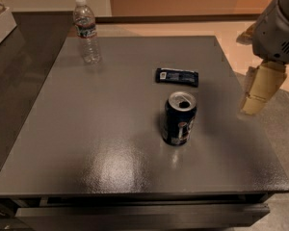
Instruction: Move rxbar blueberry near pepsi can
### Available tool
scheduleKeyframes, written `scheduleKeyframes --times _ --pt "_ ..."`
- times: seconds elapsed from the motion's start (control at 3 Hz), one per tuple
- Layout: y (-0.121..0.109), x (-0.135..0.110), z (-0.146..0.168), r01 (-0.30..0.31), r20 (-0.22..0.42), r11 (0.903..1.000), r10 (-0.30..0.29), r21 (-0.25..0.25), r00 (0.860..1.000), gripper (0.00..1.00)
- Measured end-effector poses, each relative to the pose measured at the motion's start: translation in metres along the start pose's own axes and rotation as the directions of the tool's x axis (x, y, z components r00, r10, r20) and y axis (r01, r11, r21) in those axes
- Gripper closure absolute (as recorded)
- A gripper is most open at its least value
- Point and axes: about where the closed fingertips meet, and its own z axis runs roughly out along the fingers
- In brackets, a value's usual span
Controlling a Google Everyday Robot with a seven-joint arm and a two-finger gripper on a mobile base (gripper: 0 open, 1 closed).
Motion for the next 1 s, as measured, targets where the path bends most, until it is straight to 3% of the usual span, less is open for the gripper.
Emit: scheduleKeyframes --times 1.0 --pt "-0.093 -0.041 0.073 0.054 0.107 0.9976 -0.05 -0.043 0.993 0.0"
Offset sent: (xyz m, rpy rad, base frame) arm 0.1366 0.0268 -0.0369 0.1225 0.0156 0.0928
